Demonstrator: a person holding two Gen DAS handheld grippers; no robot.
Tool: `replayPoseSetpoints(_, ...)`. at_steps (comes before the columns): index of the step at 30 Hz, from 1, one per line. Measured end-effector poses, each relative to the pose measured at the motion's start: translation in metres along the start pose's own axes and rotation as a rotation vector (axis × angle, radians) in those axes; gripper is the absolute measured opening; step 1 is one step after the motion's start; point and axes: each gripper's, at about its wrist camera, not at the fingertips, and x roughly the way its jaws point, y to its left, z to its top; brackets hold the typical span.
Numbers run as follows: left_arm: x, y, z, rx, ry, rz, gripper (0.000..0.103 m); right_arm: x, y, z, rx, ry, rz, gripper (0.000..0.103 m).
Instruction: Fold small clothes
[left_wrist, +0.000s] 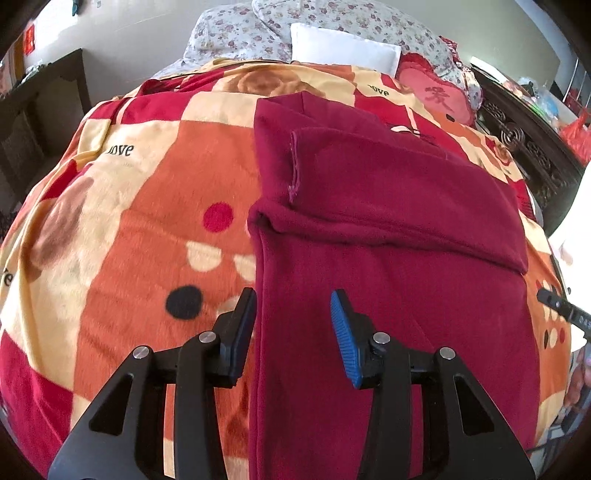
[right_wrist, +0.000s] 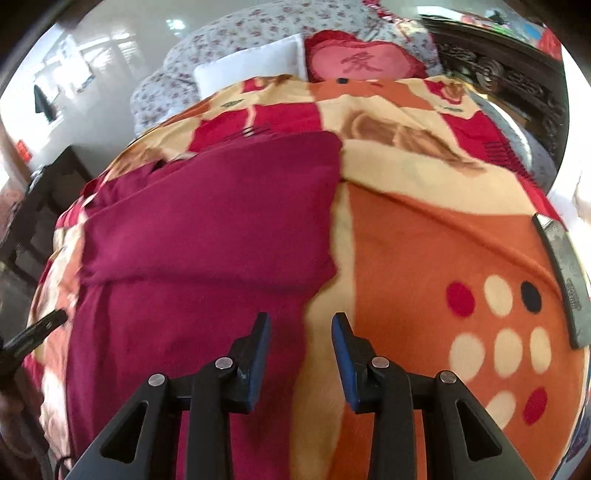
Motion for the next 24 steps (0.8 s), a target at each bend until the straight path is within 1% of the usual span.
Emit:
replayPoseSetpoints(2, -0.002, 0.000, -0.005, 0.000, 0.005, -0.003, 0.041, 0.000, 0.004, -0.011, 0.008, 0.016, 0.036, 0.038)
replayPoseSetpoints(4, -0.003, -0.001, -0.009, 0.004, 0.014, -0.002, 0.041, 0.002, 0.006, -0.019, 0.011, 0.033, 0.043, 0.040)
replayPoseSetpoints(10, -0.008, -0.001, -0.021, 0.008, 0.028, -0.001, 0.041, 0.007, 0.012, -0.033, 0.016, 0.054, 0.050, 0.040)
replayPoseSetpoints(15, -0.006, -0.001, -0.037, 0.008, 0.069, -0.016, 0.041, 0.016, 0.006, -0.048, 0.011, 0.105, 0.032, 0.041)
replayPoseSetpoints(18, -0.005, 0.000, -0.048, 0.012, 0.097, -0.009, 0.041, 0.011, 0.003, -0.056, 0.012, 0.099, 0.043, 0.043)
replayPoseSetpoints(24, -0.012, 0.001, -0.063, 0.000, 0.094, -0.017, 0.041, 0.008, 0.001, -0.061, -0.002, 0.107, 0.066, 0.043)
